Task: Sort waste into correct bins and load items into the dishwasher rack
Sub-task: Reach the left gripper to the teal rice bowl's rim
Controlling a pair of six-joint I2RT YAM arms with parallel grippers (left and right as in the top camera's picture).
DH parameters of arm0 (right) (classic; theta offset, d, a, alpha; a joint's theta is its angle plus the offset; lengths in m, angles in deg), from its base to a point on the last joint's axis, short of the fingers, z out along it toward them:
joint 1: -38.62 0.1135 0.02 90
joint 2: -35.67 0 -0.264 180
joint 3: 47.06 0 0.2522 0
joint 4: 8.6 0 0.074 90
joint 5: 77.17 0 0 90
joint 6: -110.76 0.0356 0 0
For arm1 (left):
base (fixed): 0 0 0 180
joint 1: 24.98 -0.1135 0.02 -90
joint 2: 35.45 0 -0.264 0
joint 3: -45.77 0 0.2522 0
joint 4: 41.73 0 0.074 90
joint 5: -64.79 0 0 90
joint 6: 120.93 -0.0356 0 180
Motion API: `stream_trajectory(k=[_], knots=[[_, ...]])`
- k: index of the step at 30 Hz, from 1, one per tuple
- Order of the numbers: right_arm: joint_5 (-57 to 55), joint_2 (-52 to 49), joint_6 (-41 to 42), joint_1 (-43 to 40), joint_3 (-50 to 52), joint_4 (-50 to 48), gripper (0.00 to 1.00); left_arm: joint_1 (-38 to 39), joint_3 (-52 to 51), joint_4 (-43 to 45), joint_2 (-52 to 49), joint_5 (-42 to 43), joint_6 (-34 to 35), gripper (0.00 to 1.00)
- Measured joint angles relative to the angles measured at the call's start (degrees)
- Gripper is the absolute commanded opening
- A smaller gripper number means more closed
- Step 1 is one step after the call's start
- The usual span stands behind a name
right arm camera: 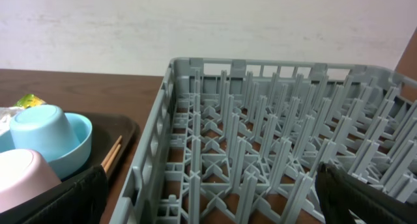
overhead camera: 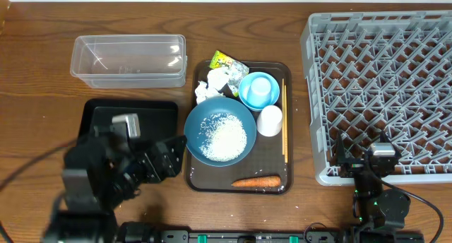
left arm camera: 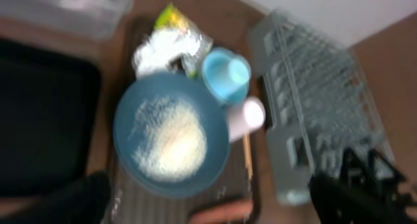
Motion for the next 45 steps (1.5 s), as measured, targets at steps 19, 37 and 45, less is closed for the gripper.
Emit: stream_trajectory(k=[19, 37, 45], knots=[[0.0, 0.0, 0.0, 0.0, 0.0, 0.0, 0.99, 22.6, 7.0, -10.4, -15.1, -5.3, -0.9, 1.0], [0.0, 0.0, 0.0, 0.0, 0.0, 0.0, 0.99, 42.7, 7.0, 4.8, -36.1, -23.9, 8.6, 0.98], [0.0, 0.0, 0.0, 0.0, 0.0, 0.0, 0.99, 42.7, 7.0, 6.3, -47.1, -24.0, 8.5, 0.98]])
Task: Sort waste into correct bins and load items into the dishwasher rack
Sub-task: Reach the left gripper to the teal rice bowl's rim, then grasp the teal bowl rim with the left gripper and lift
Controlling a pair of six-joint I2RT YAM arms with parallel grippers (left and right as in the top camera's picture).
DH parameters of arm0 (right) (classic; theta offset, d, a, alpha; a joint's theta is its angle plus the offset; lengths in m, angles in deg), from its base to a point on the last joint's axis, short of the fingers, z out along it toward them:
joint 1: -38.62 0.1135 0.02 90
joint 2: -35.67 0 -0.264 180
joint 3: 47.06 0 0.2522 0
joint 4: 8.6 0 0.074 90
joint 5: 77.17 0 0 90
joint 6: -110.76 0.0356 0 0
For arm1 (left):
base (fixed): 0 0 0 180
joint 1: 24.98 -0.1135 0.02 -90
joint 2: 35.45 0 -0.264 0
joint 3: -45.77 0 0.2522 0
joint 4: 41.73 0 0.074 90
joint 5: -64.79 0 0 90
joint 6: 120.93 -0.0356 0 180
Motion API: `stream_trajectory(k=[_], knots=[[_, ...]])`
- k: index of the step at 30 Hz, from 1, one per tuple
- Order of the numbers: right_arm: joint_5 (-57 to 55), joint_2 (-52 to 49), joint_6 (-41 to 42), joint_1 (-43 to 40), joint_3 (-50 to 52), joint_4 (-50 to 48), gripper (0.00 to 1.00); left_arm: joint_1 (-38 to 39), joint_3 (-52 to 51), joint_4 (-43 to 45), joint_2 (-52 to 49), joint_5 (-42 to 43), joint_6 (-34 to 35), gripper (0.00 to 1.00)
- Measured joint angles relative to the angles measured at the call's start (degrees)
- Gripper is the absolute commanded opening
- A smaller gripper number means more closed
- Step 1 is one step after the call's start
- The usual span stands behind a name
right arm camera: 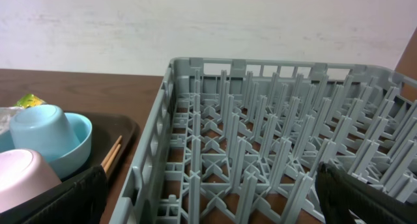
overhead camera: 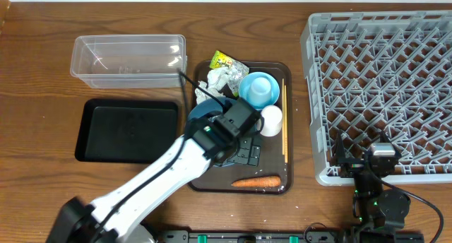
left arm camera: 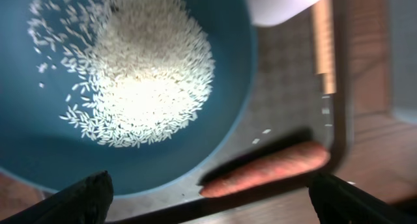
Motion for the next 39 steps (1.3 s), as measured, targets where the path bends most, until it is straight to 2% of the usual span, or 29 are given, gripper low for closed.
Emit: stream_trajectory(k=[8, 22, 24, 27, 32, 39], knots=[[0.0, 0.0, 0.0, 0.0, 0.0, 0.0, 0.99, 1.1, 0.0, 7.1, -6.8, -1.2, -5.2, 0.98], [0.0, 0.0, 0.0, 0.0, 0.0, 0.0, 0.99, 5.1, 0.0, 8.5, -13.8, -7.8, -8.1, 0.97], [0.0, 0.0, 0.0, 0.0, 0.0, 0.0, 0.99, 5.8, 0.0, 8.5, -15.4, -8.8, -8.1, 0.91], [0.0, 0.0, 0.0, 0.0, 0.0, 0.0, 0.99, 6.1, 0.0, 8.6, -17.2, -10.0, -8.0, 0.87], [0.0, 0.0, 0.0, 0.0, 0.0, 0.0, 0.99, 6.1, 0.0, 9.0, -17.6, -11.0, -7.5, 0.68], [0.0, 0.0, 0.0, 0.0, 0.0, 0.0, 0.99, 6.1, 0.0, 9.0, -17.6, -11.4, -7.6, 0.61]])
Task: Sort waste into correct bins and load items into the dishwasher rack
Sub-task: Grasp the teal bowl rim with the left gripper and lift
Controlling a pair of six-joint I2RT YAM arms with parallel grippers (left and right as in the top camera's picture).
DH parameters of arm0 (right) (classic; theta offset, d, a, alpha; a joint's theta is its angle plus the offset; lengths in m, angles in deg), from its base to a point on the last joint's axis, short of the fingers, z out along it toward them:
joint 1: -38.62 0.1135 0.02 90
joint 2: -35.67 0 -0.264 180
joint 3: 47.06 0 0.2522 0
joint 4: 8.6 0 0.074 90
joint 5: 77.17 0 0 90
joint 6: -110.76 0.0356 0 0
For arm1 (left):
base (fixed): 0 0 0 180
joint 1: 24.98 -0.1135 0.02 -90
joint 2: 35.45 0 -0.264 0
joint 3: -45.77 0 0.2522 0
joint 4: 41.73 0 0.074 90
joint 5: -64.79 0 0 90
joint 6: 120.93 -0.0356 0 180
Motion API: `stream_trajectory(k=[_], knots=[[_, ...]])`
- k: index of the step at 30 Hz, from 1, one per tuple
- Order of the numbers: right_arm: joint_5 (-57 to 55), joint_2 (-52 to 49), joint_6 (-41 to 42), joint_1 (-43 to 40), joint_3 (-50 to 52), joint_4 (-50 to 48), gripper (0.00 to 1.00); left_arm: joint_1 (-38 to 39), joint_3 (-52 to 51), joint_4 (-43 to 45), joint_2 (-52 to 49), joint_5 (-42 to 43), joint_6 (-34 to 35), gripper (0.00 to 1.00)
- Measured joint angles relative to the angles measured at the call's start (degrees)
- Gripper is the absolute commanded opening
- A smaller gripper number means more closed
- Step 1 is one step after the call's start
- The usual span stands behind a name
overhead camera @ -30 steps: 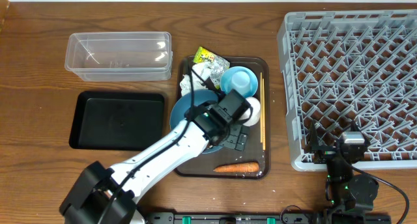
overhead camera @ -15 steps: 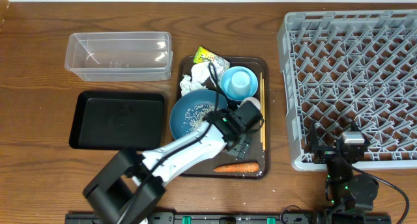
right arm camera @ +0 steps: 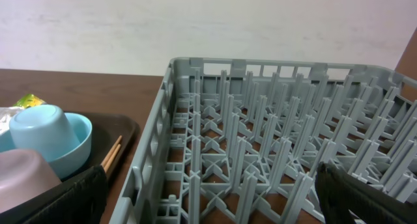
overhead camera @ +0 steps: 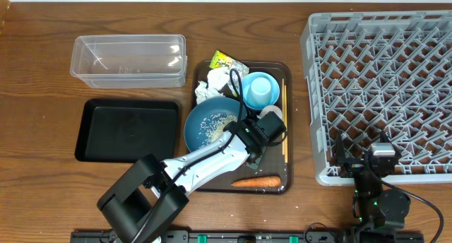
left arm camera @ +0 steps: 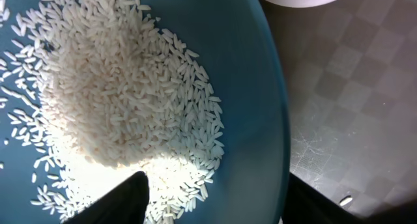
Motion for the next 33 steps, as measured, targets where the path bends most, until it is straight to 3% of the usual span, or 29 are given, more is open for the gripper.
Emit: stream_trajectory(k=[26, 33], knots=[[0.0, 0.0, 0.0, 0.0, 0.0, 0.0, 0.99, 2.6, -1.4, 2.9, 0.0, -1.8, 1.3, 0.55], [0.0, 0.0, 0.0, 0.0, 0.0, 0.0, 0.99, 2.6, -1.5, 3.2, 0.0, -1.9, 1.5, 0.42]])
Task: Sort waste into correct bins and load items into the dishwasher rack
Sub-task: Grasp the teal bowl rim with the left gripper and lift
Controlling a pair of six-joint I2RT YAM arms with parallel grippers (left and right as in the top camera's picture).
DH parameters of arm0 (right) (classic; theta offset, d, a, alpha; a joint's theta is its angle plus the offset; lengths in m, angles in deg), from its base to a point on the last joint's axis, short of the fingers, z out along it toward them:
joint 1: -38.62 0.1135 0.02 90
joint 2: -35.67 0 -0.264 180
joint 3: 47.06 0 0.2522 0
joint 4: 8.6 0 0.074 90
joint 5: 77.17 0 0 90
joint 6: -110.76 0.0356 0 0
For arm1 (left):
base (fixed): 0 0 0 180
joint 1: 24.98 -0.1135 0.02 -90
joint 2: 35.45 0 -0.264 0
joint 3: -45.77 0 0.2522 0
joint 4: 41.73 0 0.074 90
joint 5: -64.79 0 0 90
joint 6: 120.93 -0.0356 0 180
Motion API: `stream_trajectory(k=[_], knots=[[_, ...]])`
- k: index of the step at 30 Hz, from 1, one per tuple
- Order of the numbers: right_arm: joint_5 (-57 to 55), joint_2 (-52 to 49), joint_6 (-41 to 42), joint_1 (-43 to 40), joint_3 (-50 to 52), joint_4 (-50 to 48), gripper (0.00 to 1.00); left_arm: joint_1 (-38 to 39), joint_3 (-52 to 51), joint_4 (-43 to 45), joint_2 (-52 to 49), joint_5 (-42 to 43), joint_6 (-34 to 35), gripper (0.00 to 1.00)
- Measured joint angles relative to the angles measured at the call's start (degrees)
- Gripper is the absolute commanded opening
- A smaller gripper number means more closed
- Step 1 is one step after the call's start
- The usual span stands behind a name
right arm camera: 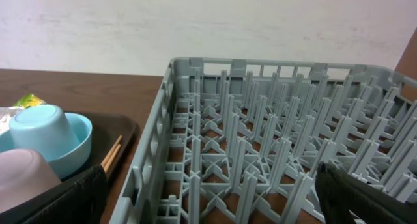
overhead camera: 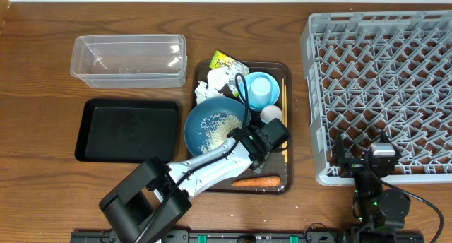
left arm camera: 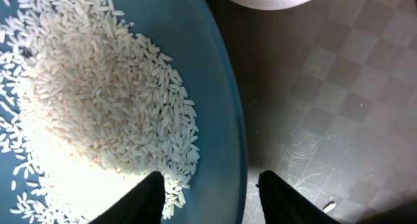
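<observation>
A blue bowl (overhead camera: pixel 214 128) of rice (left arm camera: pixel 91 94) sits on the brown tray (overhead camera: pixel 272 190). My left gripper (overhead camera: pixel 252 143) is low over the bowl's right rim, open. In the left wrist view one finger (left arm camera: pixel 146 199) rests on the rice and the other finger (left arm camera: pixel 283 199) stands outside, with the rim between them. A white cup (overhead camera: pixel 270 114) lies just beyond. A light blue cup (overhead camera: pixel 259 90), chopsticks (overhead camera: pixel 284 123), a carrot (overhead camera: pixel 256 180), a wrapper (overhead camera: pixel 222 61) and crumpled paper (overhead camera: pixel 205 92) share the tray. My right gripper (right arm camera: pixel 208 198) is open at the grey rack's (overhead camera: pixel 381 80) front edge.
A clear plastic bin (overhead camera: pixel 127 59) stands at the back left. A black tray (overhead camera: pixel 127 130) lies in front of it, left of the brown tray. The rack fills the right side of the table.
My left gripper's fingers stand closer together around the bowl's right rim, and the bowl's rim sits further left in the wrist view. The right arm has not moved.
My left gripper was over the black tray at the left. Then it was above the blue bowl and the carrot. Then it stood low at the bowl's right rim, wide open, and now its fingers have narrowed around that rim. The right arm stayed still.
</observation>
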Motion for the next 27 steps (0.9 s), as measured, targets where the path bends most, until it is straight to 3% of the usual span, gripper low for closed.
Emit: stream_trajectory(k=[8, 12, 27], knots=[[0.0, 0.0, 0.0, 0.0, 0.0, 0.0, 0.99, 0.0, -0.2, 0.0, 0.0, -0.3, 0.2, 0.27], [0.0, 0.0, 0.0, 0.0, 0.0, 0.0, 0.99, 0.0, -0.4, 0.0, 0.0, -0.3, 0.0, 0.27], [0.0, 0.0, 0.0, 0.0, 0.0, 0.0, 0.99, 0.1, 0.5, -3.1, 0.5, -0.2, -0.5, 0.08]])
